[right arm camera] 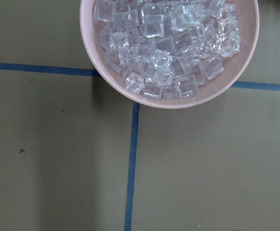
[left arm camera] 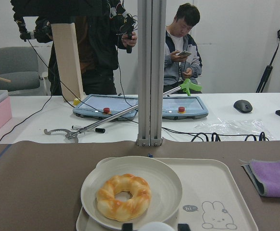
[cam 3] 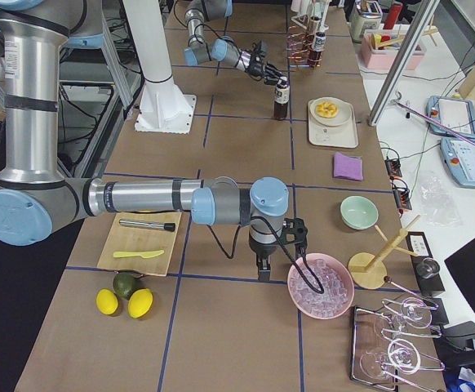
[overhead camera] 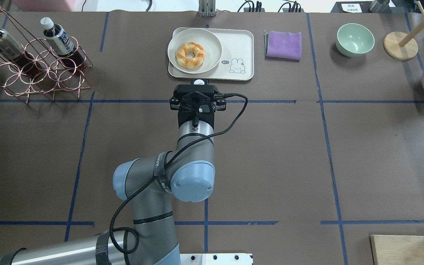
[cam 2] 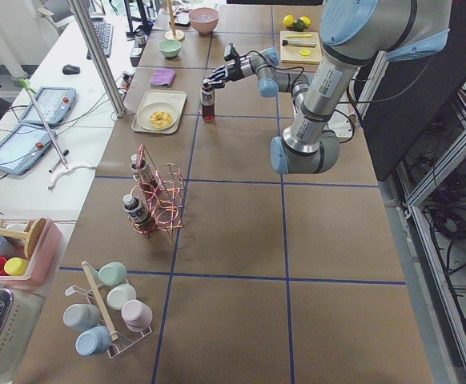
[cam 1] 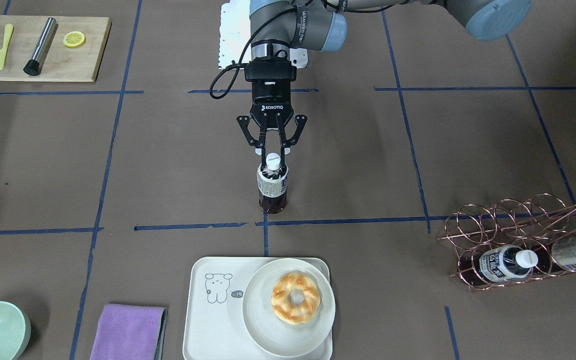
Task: Place tea on tray
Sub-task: 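Carry the bottle with the left gripper and set it down near the tray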
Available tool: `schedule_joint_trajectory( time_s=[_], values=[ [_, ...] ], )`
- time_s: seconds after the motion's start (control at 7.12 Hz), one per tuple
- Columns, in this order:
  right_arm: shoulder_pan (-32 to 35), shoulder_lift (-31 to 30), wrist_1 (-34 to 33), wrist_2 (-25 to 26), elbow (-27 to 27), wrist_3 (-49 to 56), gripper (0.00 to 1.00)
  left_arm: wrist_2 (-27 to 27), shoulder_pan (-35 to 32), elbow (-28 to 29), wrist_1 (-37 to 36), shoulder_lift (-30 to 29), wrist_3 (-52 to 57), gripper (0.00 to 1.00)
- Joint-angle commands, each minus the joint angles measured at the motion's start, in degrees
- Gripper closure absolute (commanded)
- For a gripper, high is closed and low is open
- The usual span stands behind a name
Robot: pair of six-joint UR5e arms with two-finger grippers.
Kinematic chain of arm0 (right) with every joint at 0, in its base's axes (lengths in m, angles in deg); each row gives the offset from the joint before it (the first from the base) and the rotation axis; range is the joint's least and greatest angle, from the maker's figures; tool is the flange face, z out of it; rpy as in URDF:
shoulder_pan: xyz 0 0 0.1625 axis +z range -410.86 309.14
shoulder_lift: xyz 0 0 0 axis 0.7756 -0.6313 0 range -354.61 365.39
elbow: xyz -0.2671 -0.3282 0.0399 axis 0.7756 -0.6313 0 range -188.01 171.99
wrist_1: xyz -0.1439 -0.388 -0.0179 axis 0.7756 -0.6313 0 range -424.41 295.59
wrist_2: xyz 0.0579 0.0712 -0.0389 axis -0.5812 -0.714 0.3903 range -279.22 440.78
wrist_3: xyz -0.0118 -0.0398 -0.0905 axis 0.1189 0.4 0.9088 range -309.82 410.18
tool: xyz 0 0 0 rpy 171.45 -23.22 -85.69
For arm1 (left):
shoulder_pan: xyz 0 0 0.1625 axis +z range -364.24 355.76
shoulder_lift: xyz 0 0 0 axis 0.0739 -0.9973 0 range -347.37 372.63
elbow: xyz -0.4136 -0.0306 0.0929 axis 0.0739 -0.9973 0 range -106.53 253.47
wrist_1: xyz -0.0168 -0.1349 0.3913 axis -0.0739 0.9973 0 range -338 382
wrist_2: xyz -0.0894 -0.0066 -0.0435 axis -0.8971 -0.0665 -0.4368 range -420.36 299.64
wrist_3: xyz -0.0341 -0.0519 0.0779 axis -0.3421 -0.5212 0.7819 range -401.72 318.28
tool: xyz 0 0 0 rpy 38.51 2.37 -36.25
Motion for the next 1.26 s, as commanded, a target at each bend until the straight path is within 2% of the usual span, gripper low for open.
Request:
schedule_joint_trajectory(
  time_s=[0.0,0.14,0.28,0.42,0.7,0.98,1.12],
  values=[
    [0.0,0.0,0.1,0.0,0.1,0.0,0.00,-0.2,0.0,-0.8,-0.2,-0.1,0.3,0.01],
    [0.0,0.0,0.1,0.2,0.0,0.0,0.00,-0.7,-0.1,-4.1,-0.3,0.3,1.7,0.00],
    [0.0,0.0,0.2,0.2,0.0,0.0,0.00,-0.8,-0.7,-9.8,-0.4,0.7,5.8,0.00],
    [0.0,0.0,0.2,0.1,0.0,0.0,0.00,-5.1,-1.5,-14.6,-0.7,2.5,6.1,0.00],
    [0.0,0.0,0.2,0.2,0.1,0.0,0.00,-16.2,-4.6,-22.2,-2.0,11.6,6.1,0.00],
    [0.0,0.0,0.2,0.0,0.7,0.0,0.00,-31.3,-10.4,-24.5,-11.5,15.9,5.5,0.00],
    [-0.6,0.3,0.5,-1.1,1.4,0.1,0.00,-40.9,-13.9,-25.6,-16.1,18.1,5.7,0.00]
  ],
)
